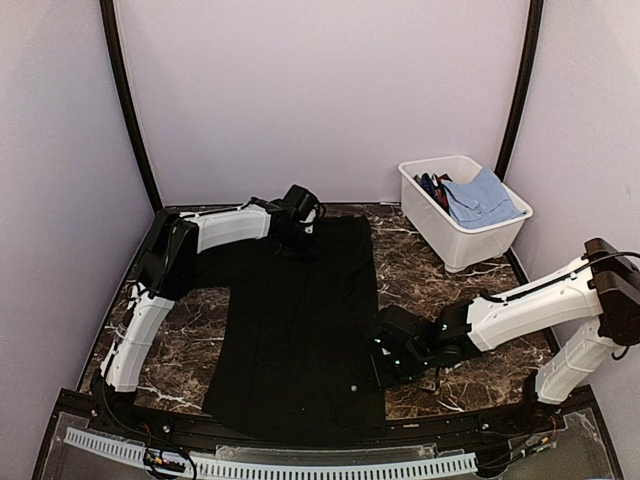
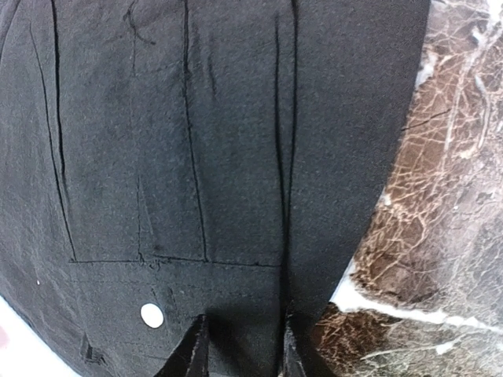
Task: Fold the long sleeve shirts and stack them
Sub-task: Pick up the sleeve from the center of the board.
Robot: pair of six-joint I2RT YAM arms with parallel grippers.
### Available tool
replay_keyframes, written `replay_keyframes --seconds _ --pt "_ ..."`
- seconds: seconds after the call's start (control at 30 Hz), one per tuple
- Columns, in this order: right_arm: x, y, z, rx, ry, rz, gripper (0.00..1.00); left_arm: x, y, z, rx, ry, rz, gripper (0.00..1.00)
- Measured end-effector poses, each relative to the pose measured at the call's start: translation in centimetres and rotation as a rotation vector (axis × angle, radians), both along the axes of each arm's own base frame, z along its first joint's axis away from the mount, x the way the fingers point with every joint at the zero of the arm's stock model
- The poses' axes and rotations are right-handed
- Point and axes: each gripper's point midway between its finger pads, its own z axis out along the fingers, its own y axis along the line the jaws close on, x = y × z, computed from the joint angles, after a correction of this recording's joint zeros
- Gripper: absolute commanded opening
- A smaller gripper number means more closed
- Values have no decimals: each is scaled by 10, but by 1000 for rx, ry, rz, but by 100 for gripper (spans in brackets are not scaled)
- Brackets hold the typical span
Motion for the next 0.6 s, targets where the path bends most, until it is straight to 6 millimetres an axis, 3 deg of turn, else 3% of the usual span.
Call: replay_keyframes --seconds 0.27,0.6 --pt "-5 0 -2 3 20 -1 1 0 0 0 0 0 0 0" --pt "-9 1 3 17 24 9 0 2 2 1 9 -9 11 0"
